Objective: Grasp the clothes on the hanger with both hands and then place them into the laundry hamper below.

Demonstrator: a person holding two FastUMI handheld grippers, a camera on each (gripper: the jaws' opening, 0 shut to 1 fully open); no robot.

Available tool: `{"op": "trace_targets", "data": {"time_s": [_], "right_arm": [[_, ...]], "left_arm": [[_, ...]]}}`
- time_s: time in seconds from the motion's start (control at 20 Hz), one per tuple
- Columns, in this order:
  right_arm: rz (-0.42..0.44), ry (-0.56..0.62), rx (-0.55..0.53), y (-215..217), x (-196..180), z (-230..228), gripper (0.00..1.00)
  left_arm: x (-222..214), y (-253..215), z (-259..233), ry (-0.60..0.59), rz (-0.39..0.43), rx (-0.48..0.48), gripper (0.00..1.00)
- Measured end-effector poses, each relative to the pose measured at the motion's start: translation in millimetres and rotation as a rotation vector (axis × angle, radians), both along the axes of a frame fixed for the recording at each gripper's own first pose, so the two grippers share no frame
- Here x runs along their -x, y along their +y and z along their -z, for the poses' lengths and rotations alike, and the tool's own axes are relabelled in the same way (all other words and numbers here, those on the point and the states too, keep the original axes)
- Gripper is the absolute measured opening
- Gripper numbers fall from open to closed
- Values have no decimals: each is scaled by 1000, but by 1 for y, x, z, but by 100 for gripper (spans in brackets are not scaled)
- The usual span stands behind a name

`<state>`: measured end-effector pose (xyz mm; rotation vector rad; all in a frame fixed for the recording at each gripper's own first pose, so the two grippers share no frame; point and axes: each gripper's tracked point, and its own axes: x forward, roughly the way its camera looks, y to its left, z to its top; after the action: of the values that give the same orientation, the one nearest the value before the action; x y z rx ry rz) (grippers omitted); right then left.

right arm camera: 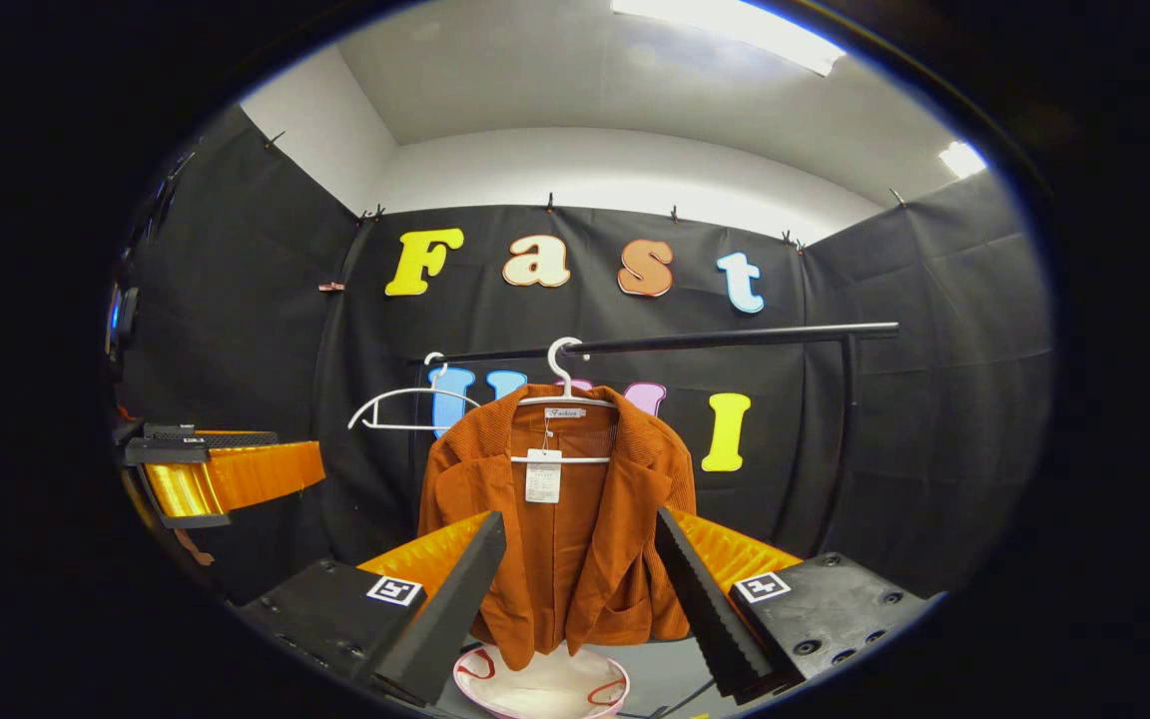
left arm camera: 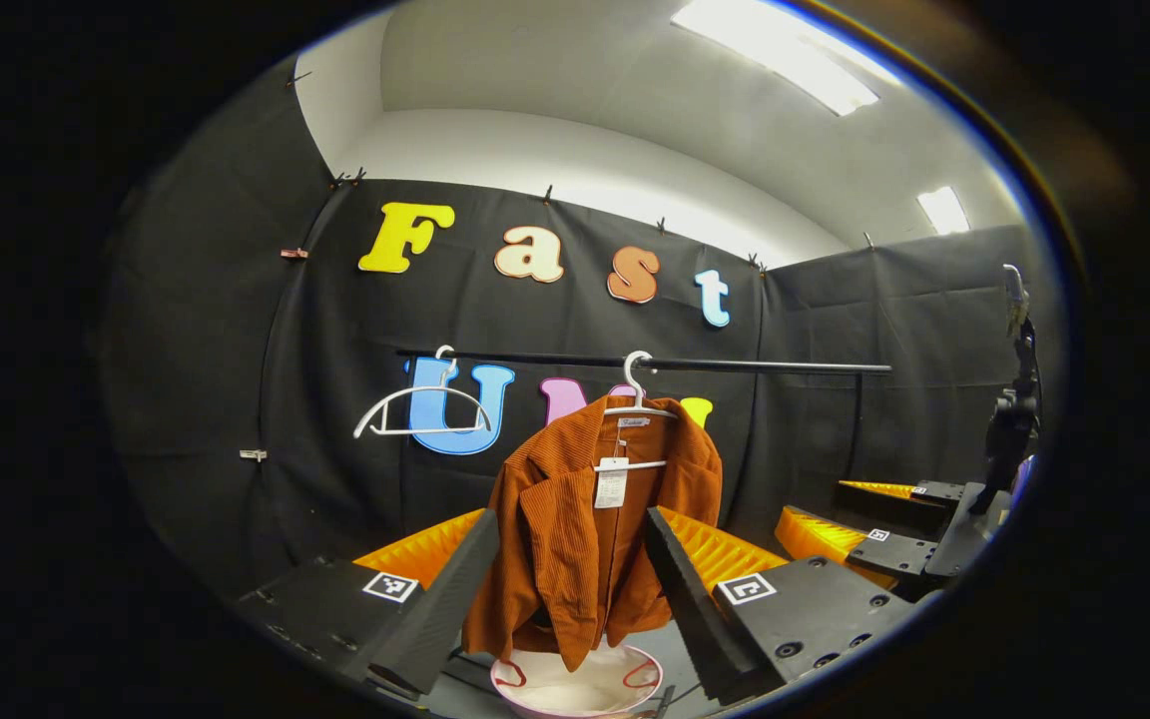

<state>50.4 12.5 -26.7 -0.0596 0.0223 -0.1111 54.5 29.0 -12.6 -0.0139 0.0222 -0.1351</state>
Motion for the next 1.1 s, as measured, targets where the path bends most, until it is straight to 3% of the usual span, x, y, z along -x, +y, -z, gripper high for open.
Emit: {"op": "trace_targets", "data": {"time_s": [0.5, 0.8, 1.1], "right_arm": [[-127, 50, -25, -68, -155, 54, 98], [-152, 103, -71, -98, -203, 87, 98], [-214, 133, -74, -105, -231, 107, 97]], "left_arm": [[-139, -35, 42, 41, -169, 15, 93], [-184, -35, 57, 46, -241, -19, 93], [-204, -2, 71, 46, -304, -71, 93]]}}
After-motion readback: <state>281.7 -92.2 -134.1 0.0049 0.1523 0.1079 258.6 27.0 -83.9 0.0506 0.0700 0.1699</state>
